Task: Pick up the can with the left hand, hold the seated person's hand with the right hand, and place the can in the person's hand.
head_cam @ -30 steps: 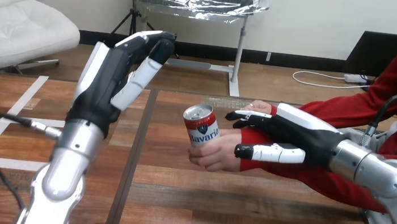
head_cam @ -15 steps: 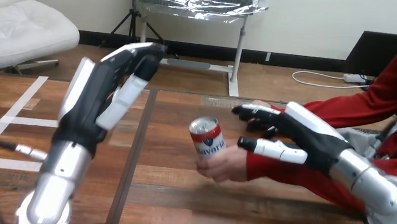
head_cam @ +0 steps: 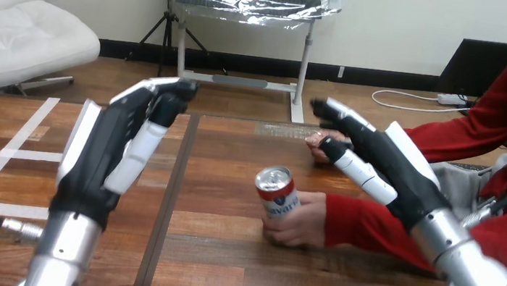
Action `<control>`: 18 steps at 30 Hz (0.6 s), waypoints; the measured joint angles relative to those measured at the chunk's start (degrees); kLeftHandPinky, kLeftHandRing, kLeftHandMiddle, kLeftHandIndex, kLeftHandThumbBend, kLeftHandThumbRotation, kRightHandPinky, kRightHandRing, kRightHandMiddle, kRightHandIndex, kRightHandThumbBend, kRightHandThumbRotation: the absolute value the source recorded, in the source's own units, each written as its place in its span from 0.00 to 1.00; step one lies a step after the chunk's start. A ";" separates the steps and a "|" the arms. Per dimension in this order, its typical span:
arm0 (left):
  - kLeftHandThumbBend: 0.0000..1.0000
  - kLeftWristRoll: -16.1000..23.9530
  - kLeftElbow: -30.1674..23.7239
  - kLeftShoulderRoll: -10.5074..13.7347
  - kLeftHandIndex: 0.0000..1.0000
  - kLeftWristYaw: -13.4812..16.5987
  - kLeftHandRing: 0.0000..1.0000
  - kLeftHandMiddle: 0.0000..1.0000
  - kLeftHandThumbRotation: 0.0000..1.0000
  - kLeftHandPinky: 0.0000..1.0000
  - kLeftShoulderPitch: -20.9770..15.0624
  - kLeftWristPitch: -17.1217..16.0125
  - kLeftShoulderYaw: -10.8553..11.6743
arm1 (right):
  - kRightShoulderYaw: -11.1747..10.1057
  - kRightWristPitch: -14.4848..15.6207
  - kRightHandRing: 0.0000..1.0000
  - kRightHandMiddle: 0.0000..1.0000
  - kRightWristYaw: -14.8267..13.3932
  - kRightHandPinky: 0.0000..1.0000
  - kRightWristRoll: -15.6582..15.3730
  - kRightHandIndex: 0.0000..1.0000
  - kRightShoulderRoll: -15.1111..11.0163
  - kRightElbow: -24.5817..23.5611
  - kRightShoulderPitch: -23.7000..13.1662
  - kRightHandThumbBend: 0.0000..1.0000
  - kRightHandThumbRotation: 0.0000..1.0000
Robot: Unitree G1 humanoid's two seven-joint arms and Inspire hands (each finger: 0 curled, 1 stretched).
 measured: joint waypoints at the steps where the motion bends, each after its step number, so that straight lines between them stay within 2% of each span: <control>1: 0.60 -0.43 -0.45 -0.05 0.70 -0.07 0.72 0.75 1.00 0.64 0.61 0.00 0.00 | -0.25 -0.67 0.93 0.94 -0.28 0.86 0.50 0.94 0.65 -0.84 0.63 0.76 1.00; 10: 0.60 -1.26 -3.65 -0.23 0.72 -0.65 0.72 0.75 1.00 0.62 4.91 0.03 0.24 | -0.69 -4.12 0.95 0.96 -1.32 0.90 4.98 0.94 5.63 -8.18 5.53 0.83 1.00; 18: 0.62 -1.26 -6.30 -0.17 0.72 -1.11 0.72 0.76 1.00 0.62 6.52 0.82 1.23 | -0.27 -4.51 0.95 0.95 -1.10 0.92 7.08 0.94 9.42 -15.47 9.28 0.89 1.00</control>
